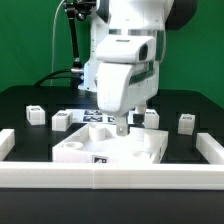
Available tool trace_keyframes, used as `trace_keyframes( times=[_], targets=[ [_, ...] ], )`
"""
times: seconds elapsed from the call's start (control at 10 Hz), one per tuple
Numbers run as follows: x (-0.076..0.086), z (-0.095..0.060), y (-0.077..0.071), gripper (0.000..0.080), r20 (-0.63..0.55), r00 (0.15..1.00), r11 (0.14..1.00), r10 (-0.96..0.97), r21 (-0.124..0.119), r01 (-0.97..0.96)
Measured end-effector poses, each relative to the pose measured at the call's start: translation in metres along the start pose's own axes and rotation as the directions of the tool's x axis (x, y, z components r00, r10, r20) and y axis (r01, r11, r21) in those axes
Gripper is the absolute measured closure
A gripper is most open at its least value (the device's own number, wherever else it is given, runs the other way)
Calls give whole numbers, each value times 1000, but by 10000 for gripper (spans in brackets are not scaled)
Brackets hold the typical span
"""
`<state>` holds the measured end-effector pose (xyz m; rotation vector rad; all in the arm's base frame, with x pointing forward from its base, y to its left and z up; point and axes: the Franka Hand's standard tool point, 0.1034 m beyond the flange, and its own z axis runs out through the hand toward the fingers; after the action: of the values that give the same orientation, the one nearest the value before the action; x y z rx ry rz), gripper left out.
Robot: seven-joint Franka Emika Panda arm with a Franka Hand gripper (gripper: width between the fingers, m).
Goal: Assemble one leg
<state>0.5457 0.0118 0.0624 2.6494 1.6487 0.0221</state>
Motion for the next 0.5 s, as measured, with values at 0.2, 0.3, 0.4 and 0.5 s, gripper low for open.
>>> trace_keyframes(
  times=[0.2, 0.3, 0.4, 0.5],
  targets=[
    [-3, -13, -8, 149, 2, 1000, 1000, -3, -2, 3],
    [-4, -11, -8, 149, 4, 1000, 1000, -2, 1, 2],
    [-4, -10, -8, 149, 4, 1000, 1000, -2, 2, 2],
    [-4, -10, -8, 149, 4, 1000, 1000, -2, 2, 2]
  ],
)
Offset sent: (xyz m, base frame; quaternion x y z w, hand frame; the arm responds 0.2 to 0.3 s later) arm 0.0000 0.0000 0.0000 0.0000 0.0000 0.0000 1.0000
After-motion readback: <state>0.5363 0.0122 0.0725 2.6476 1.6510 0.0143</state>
